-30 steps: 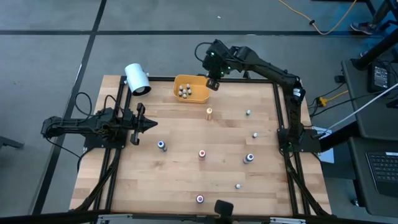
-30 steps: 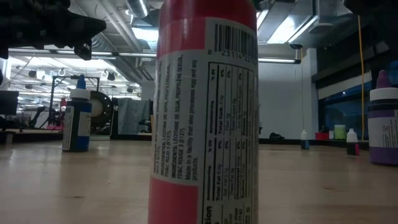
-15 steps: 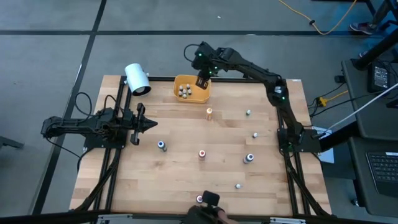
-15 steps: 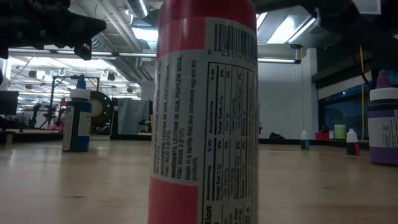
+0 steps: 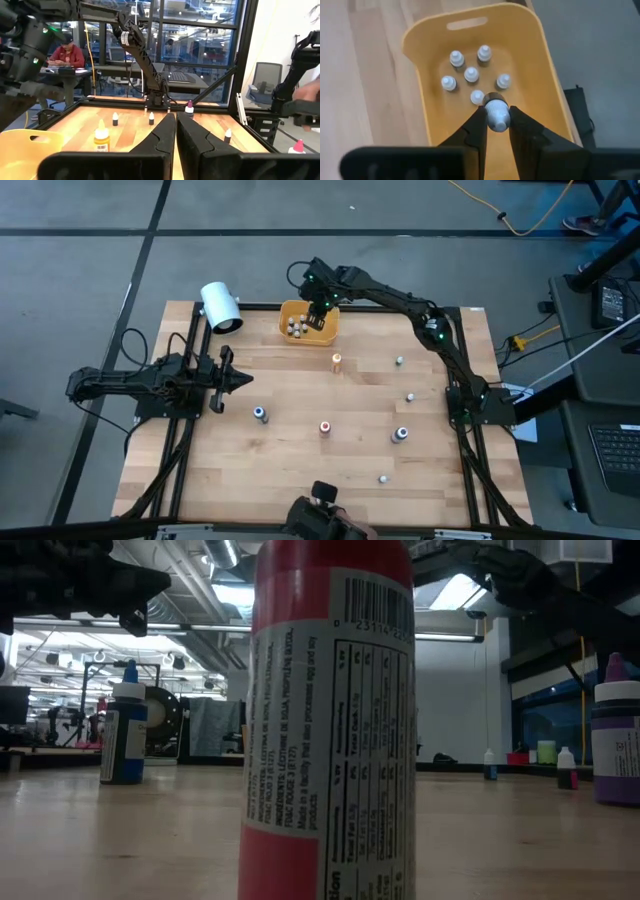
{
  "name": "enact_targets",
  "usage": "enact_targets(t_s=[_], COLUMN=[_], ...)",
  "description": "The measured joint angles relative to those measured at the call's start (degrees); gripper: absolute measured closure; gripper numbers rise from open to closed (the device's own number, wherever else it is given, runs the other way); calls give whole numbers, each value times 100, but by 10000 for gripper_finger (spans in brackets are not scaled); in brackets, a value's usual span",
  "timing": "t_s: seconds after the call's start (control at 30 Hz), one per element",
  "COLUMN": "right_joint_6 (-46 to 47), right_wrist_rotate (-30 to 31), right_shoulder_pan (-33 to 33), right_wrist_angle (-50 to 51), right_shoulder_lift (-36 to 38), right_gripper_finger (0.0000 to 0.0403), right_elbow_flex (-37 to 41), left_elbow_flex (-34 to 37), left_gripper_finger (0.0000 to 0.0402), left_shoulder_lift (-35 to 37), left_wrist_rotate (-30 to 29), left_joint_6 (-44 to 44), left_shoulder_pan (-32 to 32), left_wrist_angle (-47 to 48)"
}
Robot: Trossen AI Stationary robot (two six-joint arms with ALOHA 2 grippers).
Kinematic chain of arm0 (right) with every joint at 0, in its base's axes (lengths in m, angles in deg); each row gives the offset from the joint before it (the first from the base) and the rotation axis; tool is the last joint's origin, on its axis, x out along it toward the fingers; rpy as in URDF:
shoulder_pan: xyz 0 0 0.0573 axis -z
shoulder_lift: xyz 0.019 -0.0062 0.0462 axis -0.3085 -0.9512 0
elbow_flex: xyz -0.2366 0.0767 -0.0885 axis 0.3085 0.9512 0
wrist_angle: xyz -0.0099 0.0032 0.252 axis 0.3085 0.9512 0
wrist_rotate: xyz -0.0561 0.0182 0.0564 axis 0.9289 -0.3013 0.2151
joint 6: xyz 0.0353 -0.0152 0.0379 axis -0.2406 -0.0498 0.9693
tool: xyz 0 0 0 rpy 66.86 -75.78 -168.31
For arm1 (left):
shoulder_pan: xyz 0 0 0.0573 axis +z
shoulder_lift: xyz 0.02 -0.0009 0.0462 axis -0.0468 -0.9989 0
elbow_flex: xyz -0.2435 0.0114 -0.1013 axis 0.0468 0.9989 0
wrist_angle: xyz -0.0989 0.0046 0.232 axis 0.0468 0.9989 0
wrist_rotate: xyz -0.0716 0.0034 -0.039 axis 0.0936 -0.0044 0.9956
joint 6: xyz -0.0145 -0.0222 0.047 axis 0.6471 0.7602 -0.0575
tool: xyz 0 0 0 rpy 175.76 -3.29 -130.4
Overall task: Pick & Place food coloring
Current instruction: Put the brown food coloring bottle into the yellow bin
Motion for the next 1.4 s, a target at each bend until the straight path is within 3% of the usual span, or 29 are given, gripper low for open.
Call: enact_targets(t_s=[0.9,1.4], right_joint_6=[121,-621], right_wrist_rotate=[-190,-215], right_shoulder_pan=[76,-74], right_wrist_angle=[312,1998], right_shoulder_lift=[77,569], right_gripper_finger=[328,332], right_elbow_flex=[-210,10], left_elbow_flex=[0,0], left_gripper_finger=[389,396], left_shoulder_lift=[0,0], left_wrist_rotate=[0,0], left_joint_6=[0,0], left_shoulder_pan=[0,0], left_wrist_angle=[0,2])
